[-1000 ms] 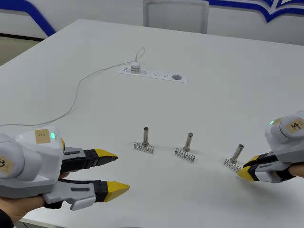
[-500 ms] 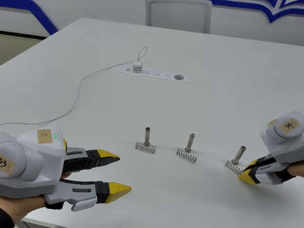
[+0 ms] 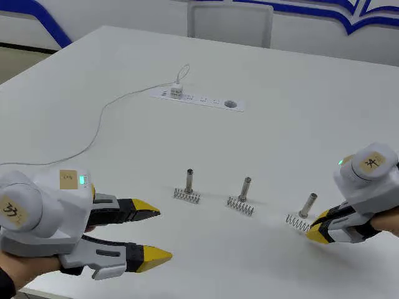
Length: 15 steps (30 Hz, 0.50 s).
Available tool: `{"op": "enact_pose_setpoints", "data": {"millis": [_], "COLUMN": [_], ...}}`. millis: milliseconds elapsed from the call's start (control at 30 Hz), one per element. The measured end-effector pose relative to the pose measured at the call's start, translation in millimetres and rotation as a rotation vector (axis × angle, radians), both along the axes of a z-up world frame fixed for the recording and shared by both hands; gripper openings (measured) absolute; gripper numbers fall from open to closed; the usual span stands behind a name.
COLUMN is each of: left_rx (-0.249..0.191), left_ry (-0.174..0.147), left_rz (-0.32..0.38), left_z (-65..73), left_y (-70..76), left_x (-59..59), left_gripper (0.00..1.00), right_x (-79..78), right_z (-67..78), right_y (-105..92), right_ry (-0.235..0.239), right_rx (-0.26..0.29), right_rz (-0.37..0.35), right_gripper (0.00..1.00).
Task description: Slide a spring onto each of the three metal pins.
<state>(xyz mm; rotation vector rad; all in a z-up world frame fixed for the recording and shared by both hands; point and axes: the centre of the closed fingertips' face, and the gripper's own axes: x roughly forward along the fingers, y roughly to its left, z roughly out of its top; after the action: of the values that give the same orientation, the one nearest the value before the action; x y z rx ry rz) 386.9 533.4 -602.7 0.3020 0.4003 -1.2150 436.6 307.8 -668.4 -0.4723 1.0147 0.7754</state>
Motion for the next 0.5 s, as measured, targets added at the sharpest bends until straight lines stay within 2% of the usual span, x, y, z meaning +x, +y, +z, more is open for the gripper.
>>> {"op": "enact_pose_setpoints", "data": {"millis": [133, 333, 500], "left_rx": [0.022, 0.021, 0.042], "left_ry": [-0.006, -0.042, -0.051], "left_rz": [-0.036, -0.053, -0.087], "left_z": [2.0, 17.2, 13.7], "left_y": [-0.5, -3.9, -14.1], "left_x": [0.3, 15.1, 19.8], "left_gripper": [0.43, 0.43, 0.42], "right_x": [1.2, -2.0, -3.3], "right_z": [8.4, 21.1, 29.3], "right_y": [11.4, 31.9, 44.7], "right_ry": [-0.011, -0.022, -0.029], "right_rx": [0.006, 0.018, 0.023], "right_rz": [0.031, 0.079, 0.120], "right_gripper": [0.11, 0.11, 0.11]}}
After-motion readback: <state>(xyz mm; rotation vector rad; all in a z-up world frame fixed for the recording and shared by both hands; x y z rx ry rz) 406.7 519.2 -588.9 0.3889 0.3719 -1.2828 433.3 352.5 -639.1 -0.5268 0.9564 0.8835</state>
